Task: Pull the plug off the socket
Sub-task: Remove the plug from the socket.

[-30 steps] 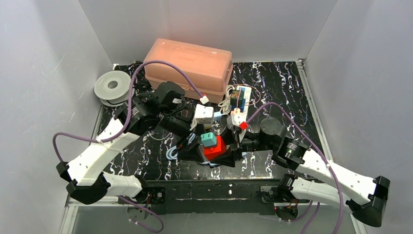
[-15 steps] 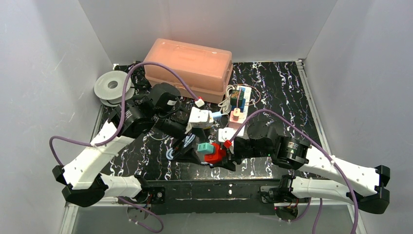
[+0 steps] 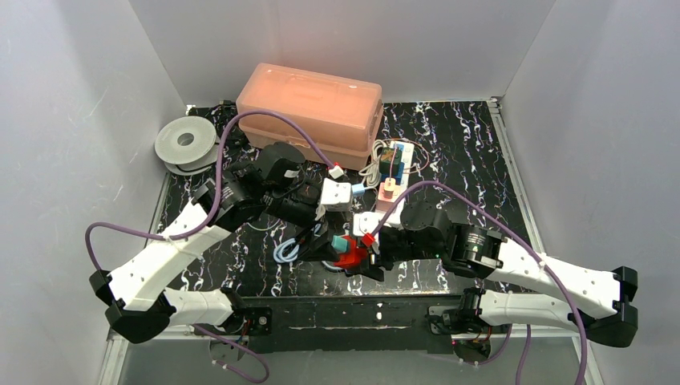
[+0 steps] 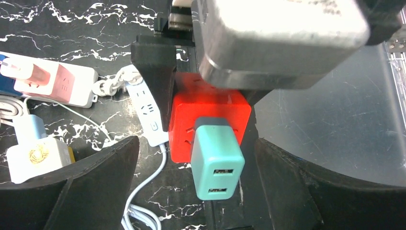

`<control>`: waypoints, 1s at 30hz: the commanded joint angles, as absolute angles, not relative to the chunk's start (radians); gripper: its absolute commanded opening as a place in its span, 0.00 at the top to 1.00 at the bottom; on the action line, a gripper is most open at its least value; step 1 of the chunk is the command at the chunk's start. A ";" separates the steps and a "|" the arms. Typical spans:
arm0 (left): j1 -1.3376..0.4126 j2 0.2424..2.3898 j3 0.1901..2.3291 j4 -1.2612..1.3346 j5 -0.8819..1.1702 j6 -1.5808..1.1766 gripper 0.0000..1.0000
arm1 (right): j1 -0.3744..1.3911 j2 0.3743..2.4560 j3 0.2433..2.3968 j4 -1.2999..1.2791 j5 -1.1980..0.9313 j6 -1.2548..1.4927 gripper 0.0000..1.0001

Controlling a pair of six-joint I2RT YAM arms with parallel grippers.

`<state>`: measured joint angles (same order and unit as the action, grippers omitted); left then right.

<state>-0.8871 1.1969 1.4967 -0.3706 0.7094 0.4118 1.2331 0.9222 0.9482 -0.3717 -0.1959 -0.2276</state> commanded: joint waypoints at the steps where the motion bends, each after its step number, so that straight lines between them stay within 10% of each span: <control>1: -0.899 1.176 1.487 -0.364 0.737 0.422 0.15 | 1.241 0.927 1.009 -0.256 -0.198 -0.220 0.99; 7: -0.908 1.150 1.460 -0.369 0.723 0.468 0.49 | 1.240 0.920 0.981 -0.218 -0.171 -0.193 0.99; 30: -0.939 1.092 1.423 -0.371 0.680 0.555 0.97 | 1.240 0.960 0.916 -0.159 -0.192 -0.116 0.99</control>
